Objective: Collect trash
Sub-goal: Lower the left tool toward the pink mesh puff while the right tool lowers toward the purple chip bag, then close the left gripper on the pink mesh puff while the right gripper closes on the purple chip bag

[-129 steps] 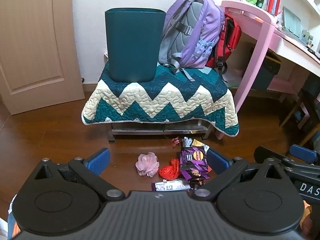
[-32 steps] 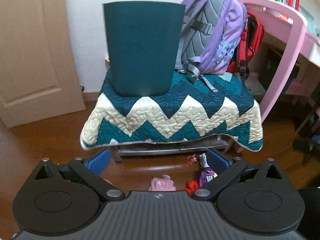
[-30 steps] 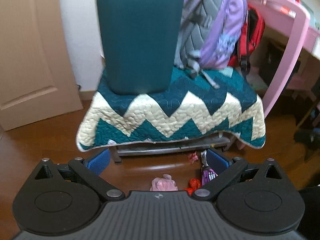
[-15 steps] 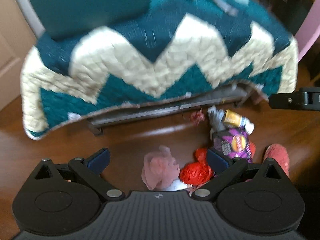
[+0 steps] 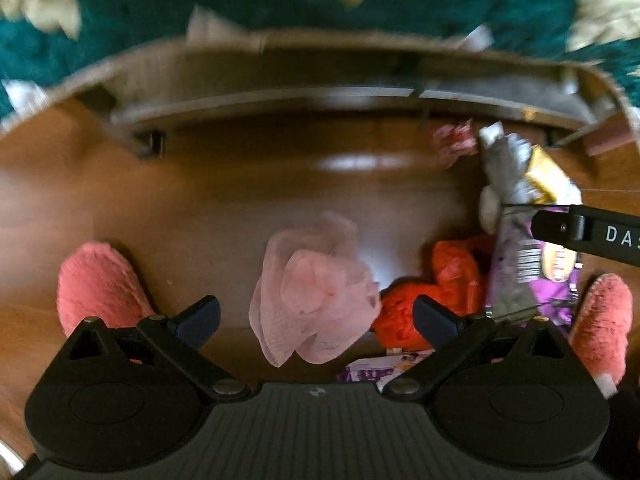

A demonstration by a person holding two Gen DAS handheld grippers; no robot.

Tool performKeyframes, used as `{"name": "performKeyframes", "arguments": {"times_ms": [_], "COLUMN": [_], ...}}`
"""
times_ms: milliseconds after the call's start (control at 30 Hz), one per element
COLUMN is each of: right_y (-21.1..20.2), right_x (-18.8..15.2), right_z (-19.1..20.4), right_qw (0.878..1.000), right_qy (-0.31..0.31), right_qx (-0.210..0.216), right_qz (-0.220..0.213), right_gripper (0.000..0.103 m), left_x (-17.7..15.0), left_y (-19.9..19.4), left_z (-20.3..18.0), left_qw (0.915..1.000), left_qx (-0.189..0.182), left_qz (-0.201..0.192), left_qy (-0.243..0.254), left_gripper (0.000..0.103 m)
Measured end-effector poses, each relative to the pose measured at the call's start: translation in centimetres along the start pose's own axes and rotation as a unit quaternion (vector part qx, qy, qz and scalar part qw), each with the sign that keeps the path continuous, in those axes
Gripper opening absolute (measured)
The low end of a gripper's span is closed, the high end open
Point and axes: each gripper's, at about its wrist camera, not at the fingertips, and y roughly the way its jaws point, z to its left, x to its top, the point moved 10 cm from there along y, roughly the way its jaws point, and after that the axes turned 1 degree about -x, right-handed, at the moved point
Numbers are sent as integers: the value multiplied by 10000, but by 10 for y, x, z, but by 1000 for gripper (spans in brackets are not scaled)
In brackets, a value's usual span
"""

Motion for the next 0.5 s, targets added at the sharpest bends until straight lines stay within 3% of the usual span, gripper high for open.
{"name": "performKeyframes", "arguments": {"times_ms": [133, 300, 500], "right_y": [47, 76, 93], "right_x": [-8, -13, -14], "right_z": [4, 3, 4], "right_qw": [9983, 9947, 9912], "right_qy": [50, 126, 55], "right_qx": [-510, -926, -1230], "right_qz": [279, 429, 483], "right_gripper": [94, 91, 85], "left_x": [0, -1, -7], "left_y": [36, 70, 96], "left_z": [14, 26, 20], "left_qw": [9989, 9951, 9938], "left_qx": [-54, -268, -350], "left_qz": [260, 557, 812], "left_qy": [-393, -770, -680], "left_gripper": [103, 103, 103]}}
